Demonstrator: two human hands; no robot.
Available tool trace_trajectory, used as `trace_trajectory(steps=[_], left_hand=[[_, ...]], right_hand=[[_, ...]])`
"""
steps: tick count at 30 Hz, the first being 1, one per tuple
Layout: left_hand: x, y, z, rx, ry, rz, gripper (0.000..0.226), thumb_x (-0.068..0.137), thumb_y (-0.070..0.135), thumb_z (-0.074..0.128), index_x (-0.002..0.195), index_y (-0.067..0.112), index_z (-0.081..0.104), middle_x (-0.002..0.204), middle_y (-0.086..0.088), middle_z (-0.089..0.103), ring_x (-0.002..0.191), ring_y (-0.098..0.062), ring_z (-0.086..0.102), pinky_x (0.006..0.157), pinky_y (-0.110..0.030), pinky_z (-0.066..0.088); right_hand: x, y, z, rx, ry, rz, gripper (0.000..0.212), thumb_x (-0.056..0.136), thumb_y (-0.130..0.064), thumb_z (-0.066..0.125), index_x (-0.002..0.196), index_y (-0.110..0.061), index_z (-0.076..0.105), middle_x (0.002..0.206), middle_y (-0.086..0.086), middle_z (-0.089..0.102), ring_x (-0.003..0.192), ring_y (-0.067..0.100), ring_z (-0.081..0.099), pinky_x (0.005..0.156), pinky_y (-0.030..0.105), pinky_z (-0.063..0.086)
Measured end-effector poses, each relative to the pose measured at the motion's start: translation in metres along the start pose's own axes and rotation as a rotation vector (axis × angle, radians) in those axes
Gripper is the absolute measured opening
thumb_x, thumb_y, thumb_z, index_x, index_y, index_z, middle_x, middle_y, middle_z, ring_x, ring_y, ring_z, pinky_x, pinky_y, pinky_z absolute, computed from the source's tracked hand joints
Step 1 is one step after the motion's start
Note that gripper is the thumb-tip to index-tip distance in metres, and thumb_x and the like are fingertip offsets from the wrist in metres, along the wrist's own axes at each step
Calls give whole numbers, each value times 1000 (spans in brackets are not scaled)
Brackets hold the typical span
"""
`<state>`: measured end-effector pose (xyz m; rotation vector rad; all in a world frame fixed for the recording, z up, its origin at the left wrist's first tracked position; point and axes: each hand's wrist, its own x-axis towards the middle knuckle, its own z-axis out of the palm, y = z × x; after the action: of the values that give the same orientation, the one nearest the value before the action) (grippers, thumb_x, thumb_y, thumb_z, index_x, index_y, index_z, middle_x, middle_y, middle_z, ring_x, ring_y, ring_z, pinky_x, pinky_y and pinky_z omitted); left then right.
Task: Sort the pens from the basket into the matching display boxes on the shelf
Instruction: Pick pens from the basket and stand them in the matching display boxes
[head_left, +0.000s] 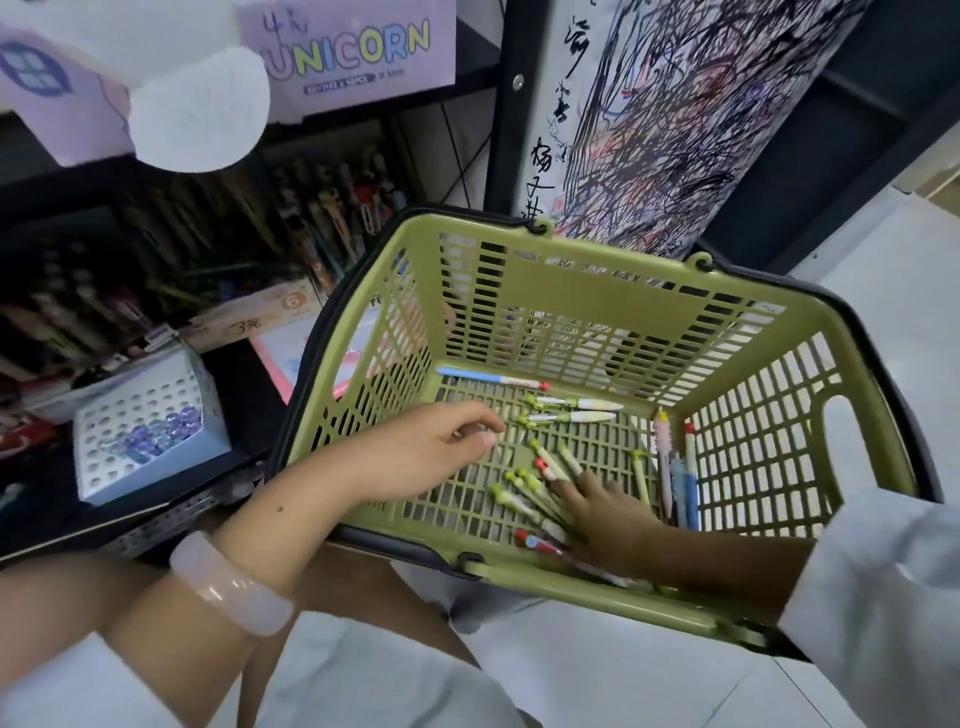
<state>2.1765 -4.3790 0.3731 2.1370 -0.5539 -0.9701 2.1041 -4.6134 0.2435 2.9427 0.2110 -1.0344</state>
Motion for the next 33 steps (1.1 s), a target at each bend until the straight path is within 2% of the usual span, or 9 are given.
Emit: trace_trajectory(steps=[2,7,12,18,21,24,28,32,33], left_hand=[[-1,1,1,-9,4,1,29,97,36,41,124,35,50,123,9,53,113,-6,49,99,-31,42],[-3,2,0,-23,12,0,29,97,35,40,125,34,50,123,8,54,113,-7,50,98,-31,42],[-6,2,1,-47,12,6,29,97,35,41,124,34,50,125,8,53,114,-7,51,99,-32,42],[-4,2,1,-76,34,13,27,97,35,41,122,33,51,121,8,54,111,-7,52,97,-31,43],[-5,3,1,-52,37,26,28,97,35,41,123,31,51,119,8,55,109,-7,52,95,-29,43],[-7,4,-2,-74,101,39,20,97,33,40,114,33,52,113,9,58,102,-7,56,88,-27,47],[-12,8,-11,-196,314,32,16,97,23,42,93,32,55,103,-4,64,92,-26,63,86,-46,49],[-17,8,-13,-338,489,-79,11,94,30,49,95,20,54,94,-2,63,88,-16,63,88,-44,51],[-18,10,-12,-372,467,-114,24,91,39,53,102,18,52,98,-2,62,92,-17,63,88,-40,52]], right_hand=[[3,-7,4,29,91,-59,68,88,-39,53,142,-22,16,135,12,27,114,37,43,87,46,46],[13,-21,17,35,151,-121,92,85,-22,59,145,-33,-11,149,11,9,121,37,35,96,42,41],[16,-15,16,81,237,-145,101,81,-12,64,145,-34,-12,151,9,7,128,32,30,103,38,40],[26,-9,-4,50,157,-92,85,84,-10,59,148,-23,4,145,8,31,122,32,40,97,43,42],[29,-11,-10,90,72,-40,62,80,-18,62,133,-14,29,134,11,42,113,33,47,87,40,47],[25,-20,-23,152,-9,-11,49,82,-24,61,122,-9,36,119,15,53,102,32,55,77,35,48],[12,-32,-66,664,4,-4,46,90,-17,54,129,-5,33,109,14,56,92,23,57,78,38,51],[-12,-52,-132,1141,174,-204,44,90,-9,47,130,-26,37,112,-2,52,93,3,50,73,17,41],[-17,-60,-147,1182,224,-259,44,88,-7,46,126,-28,39,110,-5,53,94,1,50,72,15,40]])
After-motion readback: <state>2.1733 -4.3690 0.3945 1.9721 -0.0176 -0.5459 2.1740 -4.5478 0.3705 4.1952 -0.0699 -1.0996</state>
